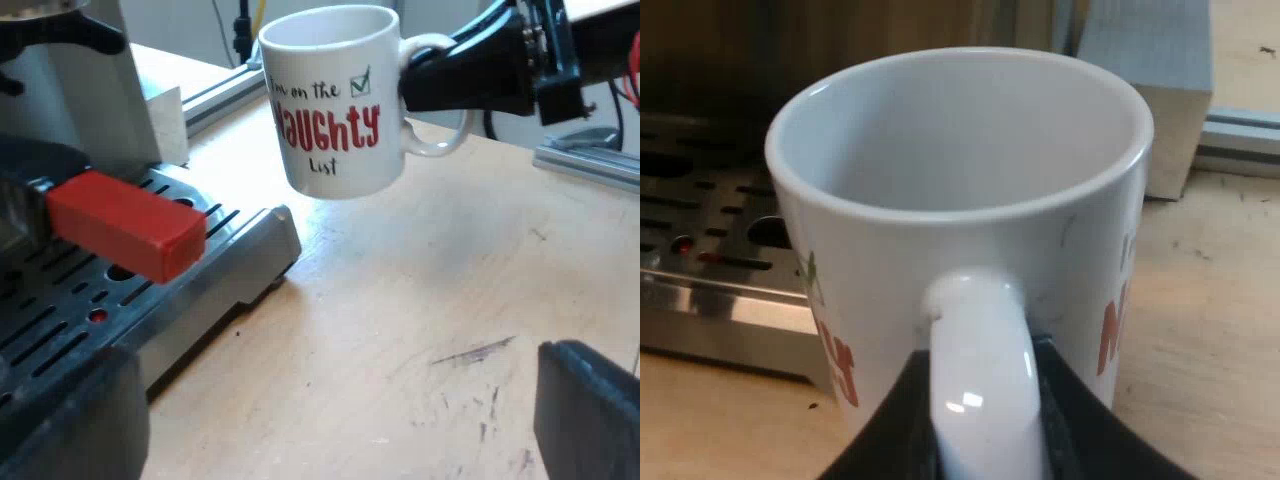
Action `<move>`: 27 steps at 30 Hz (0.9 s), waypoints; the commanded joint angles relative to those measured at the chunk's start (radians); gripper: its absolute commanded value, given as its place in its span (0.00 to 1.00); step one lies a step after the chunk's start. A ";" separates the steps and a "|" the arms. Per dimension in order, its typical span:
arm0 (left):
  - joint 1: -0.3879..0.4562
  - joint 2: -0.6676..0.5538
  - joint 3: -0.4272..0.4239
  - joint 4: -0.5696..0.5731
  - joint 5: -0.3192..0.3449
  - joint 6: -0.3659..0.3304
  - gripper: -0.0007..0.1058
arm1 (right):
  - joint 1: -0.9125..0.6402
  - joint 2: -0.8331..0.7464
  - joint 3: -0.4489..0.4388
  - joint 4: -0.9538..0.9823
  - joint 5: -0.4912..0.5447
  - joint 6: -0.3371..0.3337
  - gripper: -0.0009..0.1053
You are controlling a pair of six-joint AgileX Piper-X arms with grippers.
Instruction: Remove mug from coffee machine
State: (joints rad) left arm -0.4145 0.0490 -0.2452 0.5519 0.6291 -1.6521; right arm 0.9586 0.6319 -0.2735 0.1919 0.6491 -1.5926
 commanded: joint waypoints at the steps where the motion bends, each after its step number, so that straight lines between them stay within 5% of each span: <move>1: -0.009 0.002 0.003 -0.013 0.020 -0.012 0.75 | -0.002 -0.025 0.001 -0.036 0.067 0.000 0.01; 20: -0.009 0.002 0.003 -0.005 0.020 -0.014 0.75 | -0.008 -0.026 0.132 -0.177 0.215 0.004 0.01; 27: -0.009 0.002 0.003 -0.003 0.020 -0.014 0.75 | -0.148 -0.026 0.148 -0.210 0.122 0.004 0.01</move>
State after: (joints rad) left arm -0.4188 0.0490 -0.2452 0.5519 0.6335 -1.6546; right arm 0.8230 0.6214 -0.1147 0.0299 0.7727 -1.5903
